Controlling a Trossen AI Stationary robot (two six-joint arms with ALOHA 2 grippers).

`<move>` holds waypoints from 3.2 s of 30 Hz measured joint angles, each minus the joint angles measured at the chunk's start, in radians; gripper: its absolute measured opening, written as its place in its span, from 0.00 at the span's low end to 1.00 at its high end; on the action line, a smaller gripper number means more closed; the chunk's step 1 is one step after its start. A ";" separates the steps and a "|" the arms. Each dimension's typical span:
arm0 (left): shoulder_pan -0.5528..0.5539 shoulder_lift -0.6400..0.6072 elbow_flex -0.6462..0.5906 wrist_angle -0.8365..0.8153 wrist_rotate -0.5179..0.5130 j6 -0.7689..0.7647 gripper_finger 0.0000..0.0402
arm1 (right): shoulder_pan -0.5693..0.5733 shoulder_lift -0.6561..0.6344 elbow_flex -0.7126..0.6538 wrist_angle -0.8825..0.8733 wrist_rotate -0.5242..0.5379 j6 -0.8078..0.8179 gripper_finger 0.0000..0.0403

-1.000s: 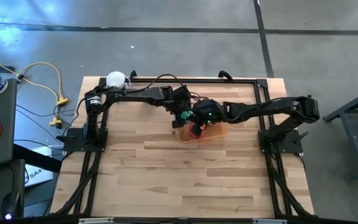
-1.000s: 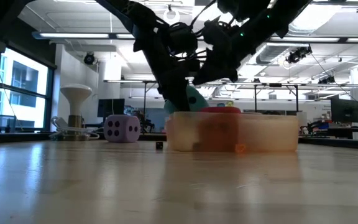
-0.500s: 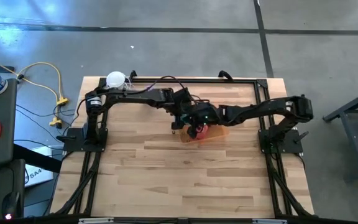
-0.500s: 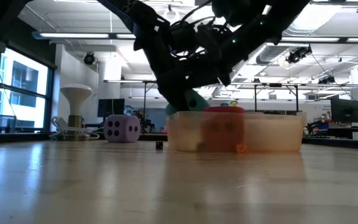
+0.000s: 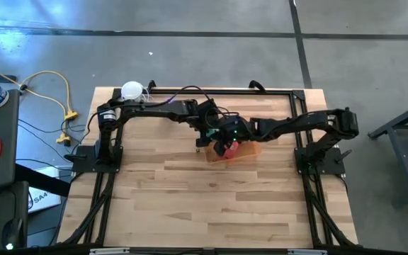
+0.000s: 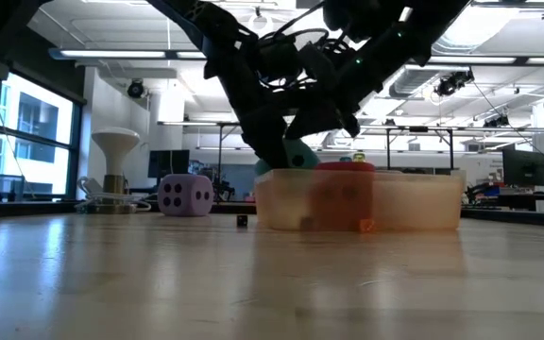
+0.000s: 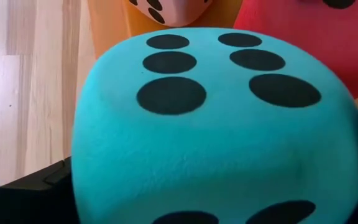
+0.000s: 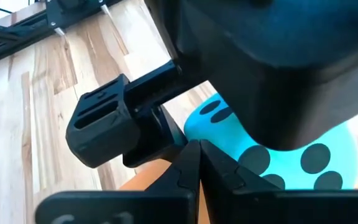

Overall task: Pick & Place Dice
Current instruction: Put the large light blue dice into the orange bin

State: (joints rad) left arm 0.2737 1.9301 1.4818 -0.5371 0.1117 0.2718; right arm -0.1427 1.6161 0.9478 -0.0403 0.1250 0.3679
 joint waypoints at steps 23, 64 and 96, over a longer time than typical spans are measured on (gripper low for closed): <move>0.011 -0.054 -0.001 -0.049 0.024 -0.057 1.00 | -0.010 -0.009 -0.009 -0.064 -0.027 -0.006 0.01; 0.024 -0.050 -0.002 -0.027 0.069 -0.064 1.00 | -0.049 0.044 -0.006 0.021 -0.114 -0.054 0.01; 0.011 -0.049 -0.003 0.039 0.132 -0.026 1.00 | -0.074 0.026 -0.002 0.127 -0.172 -0.129 0.01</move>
State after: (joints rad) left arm 0.2844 1.8809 1.4792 -0.4980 0.2442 0.2462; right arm -0.2169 1.6424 0.9455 0.0870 -0.0471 0.2386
